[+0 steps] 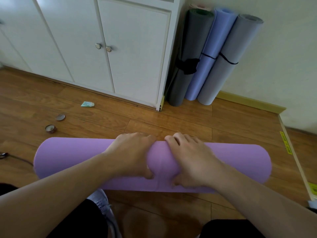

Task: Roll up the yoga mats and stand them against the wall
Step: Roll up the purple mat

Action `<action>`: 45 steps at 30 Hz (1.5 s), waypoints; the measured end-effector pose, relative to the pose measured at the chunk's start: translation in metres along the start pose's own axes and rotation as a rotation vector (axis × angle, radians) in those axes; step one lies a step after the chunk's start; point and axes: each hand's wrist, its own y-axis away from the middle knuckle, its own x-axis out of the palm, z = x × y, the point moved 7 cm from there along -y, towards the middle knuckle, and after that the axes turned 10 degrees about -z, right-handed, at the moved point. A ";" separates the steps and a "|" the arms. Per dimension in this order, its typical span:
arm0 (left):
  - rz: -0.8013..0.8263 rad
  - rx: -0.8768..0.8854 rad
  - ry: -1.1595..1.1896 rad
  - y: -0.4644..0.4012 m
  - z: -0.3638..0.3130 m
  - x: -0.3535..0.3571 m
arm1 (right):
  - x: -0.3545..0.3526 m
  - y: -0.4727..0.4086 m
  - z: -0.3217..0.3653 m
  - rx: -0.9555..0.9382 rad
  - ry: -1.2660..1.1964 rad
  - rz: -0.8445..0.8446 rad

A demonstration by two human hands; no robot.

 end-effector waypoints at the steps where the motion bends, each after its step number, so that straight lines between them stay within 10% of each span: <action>1: 0.012 -0.009 0.010 0.000 0.001 -0.001 | 0.001 -0.001 0.001 -0.003 0.012 -0.011; 45: -0.052 0.046 -0.016 -0.003 -0.004 -0.005 | -0.010 -0.002 -0.003 0.017 -0.029 -0.062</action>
